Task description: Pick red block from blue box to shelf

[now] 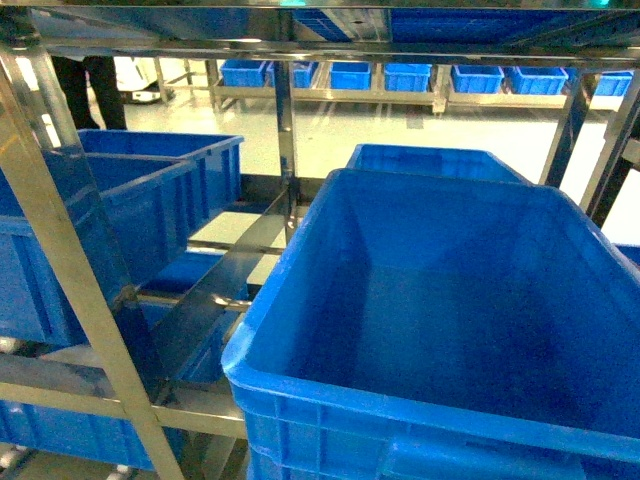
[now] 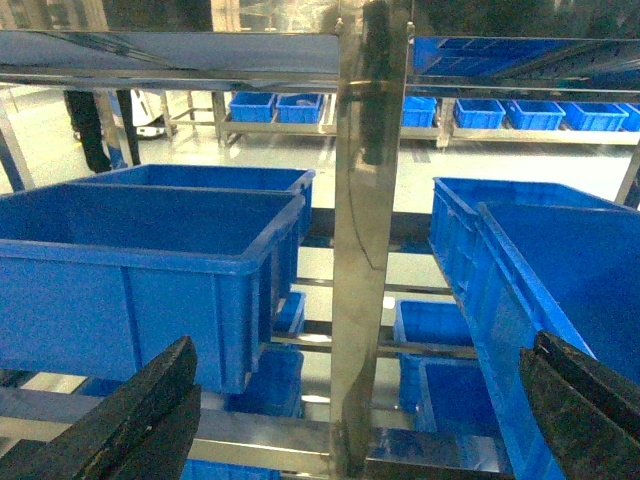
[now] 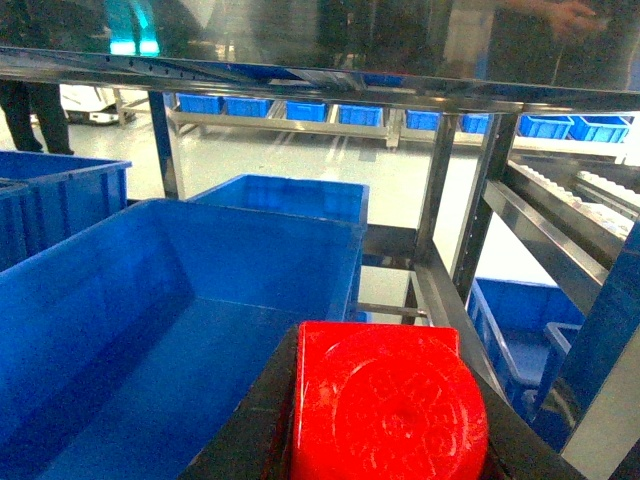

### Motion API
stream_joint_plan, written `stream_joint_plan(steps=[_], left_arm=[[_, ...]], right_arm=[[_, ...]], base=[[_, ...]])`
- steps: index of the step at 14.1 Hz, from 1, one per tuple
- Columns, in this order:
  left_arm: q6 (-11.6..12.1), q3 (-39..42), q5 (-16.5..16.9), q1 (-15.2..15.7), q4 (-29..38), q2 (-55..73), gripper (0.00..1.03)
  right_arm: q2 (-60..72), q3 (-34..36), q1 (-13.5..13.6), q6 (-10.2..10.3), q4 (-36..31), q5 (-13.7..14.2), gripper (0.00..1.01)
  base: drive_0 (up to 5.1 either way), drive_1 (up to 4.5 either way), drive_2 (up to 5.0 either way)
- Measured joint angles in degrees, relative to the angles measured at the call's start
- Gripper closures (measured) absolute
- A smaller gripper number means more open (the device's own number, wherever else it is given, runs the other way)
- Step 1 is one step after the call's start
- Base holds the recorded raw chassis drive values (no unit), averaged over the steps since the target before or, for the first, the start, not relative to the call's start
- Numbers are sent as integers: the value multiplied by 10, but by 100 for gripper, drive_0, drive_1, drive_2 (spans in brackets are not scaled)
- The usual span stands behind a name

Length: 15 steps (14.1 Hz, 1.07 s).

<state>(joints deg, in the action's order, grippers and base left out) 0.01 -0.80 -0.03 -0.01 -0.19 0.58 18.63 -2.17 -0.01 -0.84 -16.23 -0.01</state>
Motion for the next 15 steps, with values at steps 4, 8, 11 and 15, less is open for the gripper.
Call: stream_joint_plan(steps=[4,8,11,15], left_arm=[[0,0,0,0,0,0,5],[0,0,0,0,0,0,5],[0,0,0,0,0,0,5],[0,0,0,0,0,0,5]], right_arm=[[-1,-2,-6,15,32,-20,74],[53,-7,41,93,37,-73,74],[272,-36,153,98,-166,-54,74],[533,-122,171,68,-305,-86,74]], base=[[0,0,0],[0,0,0],[0,0,0],[0,0,0]])
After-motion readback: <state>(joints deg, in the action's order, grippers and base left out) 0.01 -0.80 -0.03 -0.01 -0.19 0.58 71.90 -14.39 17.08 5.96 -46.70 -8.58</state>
